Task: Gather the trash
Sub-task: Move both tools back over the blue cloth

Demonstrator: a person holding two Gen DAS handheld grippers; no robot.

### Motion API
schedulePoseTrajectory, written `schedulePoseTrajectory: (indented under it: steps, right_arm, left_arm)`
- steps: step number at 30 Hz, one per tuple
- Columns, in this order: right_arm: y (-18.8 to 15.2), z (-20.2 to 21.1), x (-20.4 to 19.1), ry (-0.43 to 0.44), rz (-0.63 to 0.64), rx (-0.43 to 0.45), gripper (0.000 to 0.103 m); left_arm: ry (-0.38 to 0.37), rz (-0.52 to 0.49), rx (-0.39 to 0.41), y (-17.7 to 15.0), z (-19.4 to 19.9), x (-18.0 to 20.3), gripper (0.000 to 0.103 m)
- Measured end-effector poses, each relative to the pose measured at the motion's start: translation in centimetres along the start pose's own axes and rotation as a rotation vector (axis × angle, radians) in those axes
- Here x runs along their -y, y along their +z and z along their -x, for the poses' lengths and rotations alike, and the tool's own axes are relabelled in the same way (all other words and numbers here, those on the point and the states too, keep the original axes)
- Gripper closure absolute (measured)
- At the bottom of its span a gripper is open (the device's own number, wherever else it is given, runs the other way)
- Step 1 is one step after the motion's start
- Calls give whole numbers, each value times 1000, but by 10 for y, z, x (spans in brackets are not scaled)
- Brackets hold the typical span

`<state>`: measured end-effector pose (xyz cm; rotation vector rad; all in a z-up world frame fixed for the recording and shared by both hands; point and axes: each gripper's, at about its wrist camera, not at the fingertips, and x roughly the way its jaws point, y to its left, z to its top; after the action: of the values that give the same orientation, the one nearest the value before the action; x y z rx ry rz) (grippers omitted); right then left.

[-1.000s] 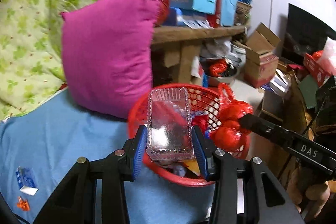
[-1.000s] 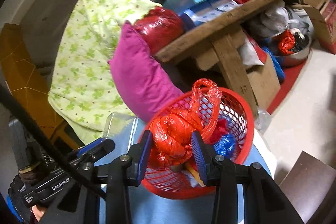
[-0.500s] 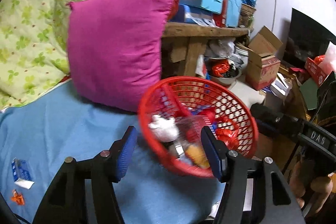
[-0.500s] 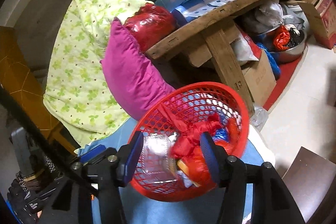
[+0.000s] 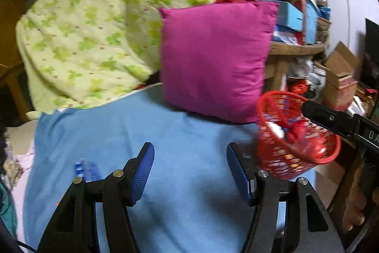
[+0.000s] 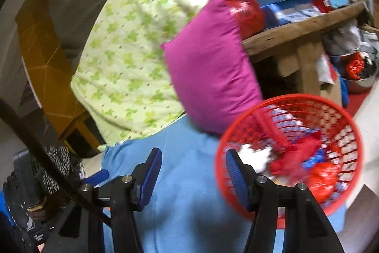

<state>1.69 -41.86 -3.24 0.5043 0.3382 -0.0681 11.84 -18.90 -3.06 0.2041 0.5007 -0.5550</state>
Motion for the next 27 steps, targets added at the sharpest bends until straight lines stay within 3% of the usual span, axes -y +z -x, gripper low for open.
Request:
schedulePoseTrajectory:
  steps: [14, 21, 27]
  right_arm:
    - [-35, -74, -103, 72, 181, -134, 42]
    - [-58, -132, -147, 106, 276, -245, 42]
    - [-84, -181, -182, 147, 331, -357, 42]
  left_arm:
    - [141, 119, -21, -42, 8, -107, 39]
    - [372, 271, -112, -79, 10, -224, 39]
    - [483, 455, -175, -114, 22, -303, 39]
